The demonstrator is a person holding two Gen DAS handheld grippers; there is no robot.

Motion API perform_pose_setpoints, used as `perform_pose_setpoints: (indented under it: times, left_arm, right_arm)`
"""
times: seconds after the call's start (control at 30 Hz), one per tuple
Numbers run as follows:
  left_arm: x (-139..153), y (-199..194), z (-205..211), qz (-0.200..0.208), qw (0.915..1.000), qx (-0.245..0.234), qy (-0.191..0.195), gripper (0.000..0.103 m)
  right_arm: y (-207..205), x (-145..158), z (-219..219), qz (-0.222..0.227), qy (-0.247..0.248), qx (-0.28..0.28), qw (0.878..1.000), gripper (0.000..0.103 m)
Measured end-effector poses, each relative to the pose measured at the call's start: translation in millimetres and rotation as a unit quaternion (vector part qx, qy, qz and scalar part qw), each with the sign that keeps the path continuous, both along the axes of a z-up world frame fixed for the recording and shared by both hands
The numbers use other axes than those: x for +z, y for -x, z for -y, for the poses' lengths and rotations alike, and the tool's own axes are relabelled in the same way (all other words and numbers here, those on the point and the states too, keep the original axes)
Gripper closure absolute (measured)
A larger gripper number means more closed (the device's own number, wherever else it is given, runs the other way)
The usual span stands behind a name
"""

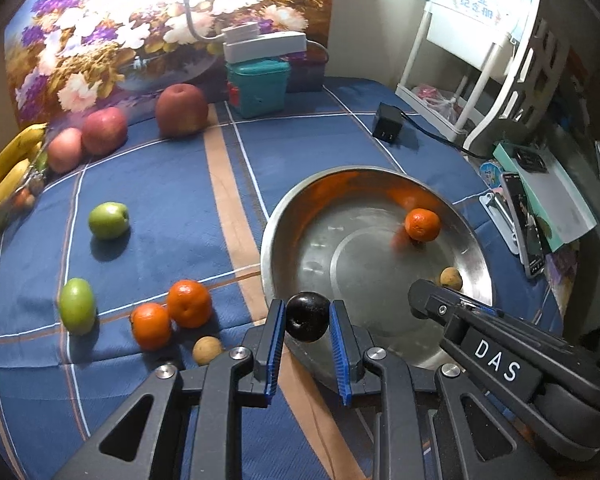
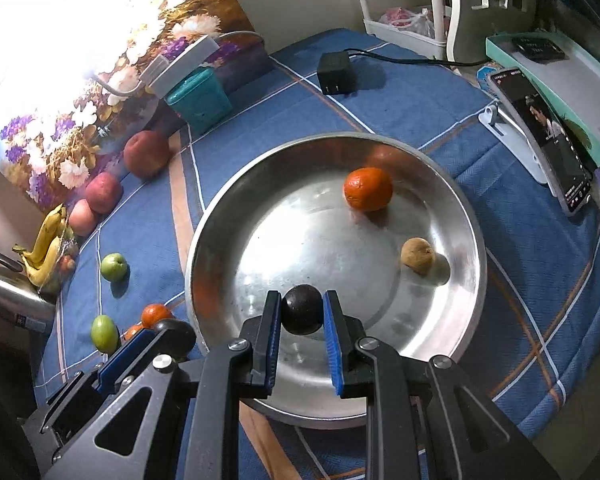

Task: Organize fruits
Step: 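Lower both plums into the steel bowl and open both grippers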

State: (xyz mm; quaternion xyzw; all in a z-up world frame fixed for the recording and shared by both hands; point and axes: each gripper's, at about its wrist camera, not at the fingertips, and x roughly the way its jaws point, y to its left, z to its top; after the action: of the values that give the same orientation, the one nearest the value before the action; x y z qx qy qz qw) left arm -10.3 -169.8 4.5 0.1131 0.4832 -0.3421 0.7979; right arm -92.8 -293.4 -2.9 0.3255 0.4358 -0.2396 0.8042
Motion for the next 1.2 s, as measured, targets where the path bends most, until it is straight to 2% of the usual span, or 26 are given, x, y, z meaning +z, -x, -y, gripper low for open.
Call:
perform_pose_setpoints:
  times: [0.33, 1.07, 1.13, 1.2]
  left_arm:
    - [-15.7, 3.0, 10.4, -0.008, 0.9998, -0.015, -0.013, 0.079]
    - [-27.5, 3.1, 13.8, -0.017, 0.9991, -0.022, -0.032, 0.076]
    - [-28.0, 2.7, 13.7, -0.019, 0.9991, -0.021, -0.032, 0.074]
    - [-29.0, 1.9, 13.3, -0.024, 0.9990, -0.020, -0.031, 0.067]
  right_arm:
    - [-0.9, -7.6, 1.0, -0.014, -0.008, 0.001, 1.000, 0.081]
    - [-6.0, -21.3, 1.0, -0.047, -0.019, 0.000, 0.999, 0.081]
    - [-6.5, -21.9, 1.6, -0.049, -0.018, 0.000, 0.999, 0.080]
    - [-7.0, -22.1, 0.9, -0.048, -0.017, -0.002, 0.999, 0.080]
